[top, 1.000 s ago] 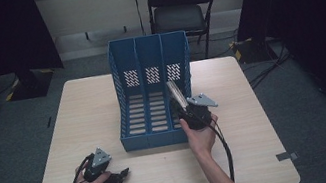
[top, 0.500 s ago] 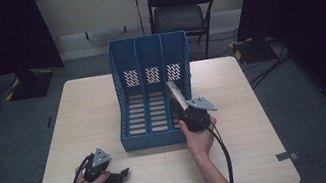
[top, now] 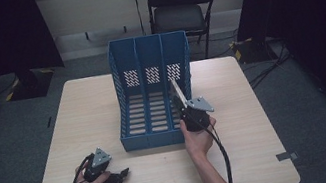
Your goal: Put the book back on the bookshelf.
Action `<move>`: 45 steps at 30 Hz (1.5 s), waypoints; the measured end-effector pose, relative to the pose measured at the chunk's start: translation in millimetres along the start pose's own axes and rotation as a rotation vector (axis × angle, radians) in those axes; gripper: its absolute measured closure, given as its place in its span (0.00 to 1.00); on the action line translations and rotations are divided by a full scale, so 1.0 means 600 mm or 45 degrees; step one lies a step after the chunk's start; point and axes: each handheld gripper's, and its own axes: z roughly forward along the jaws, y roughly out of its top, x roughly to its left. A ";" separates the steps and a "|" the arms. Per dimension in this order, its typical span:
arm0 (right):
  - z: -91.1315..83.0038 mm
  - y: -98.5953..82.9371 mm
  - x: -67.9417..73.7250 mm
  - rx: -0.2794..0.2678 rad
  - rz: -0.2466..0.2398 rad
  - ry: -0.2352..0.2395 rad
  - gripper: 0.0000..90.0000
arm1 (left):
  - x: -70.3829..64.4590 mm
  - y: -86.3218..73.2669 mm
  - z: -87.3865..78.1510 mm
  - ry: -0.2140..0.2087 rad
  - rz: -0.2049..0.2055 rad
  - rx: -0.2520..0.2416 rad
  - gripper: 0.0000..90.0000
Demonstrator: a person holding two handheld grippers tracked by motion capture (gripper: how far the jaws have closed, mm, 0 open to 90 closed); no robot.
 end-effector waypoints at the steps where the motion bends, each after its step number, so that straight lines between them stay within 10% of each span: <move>1: 0.000 0.000 0.001 -0.004 0.008 -0.004 0.85 | 0.000 0.000 0.000 -0.003 0.000 0.000 0.10; 45: 0.006 -0.003 0.010 -0.039 0.077 -0.284 0.85 | 0.000 0.000 0.000 0.000 0.000 0.001 0.10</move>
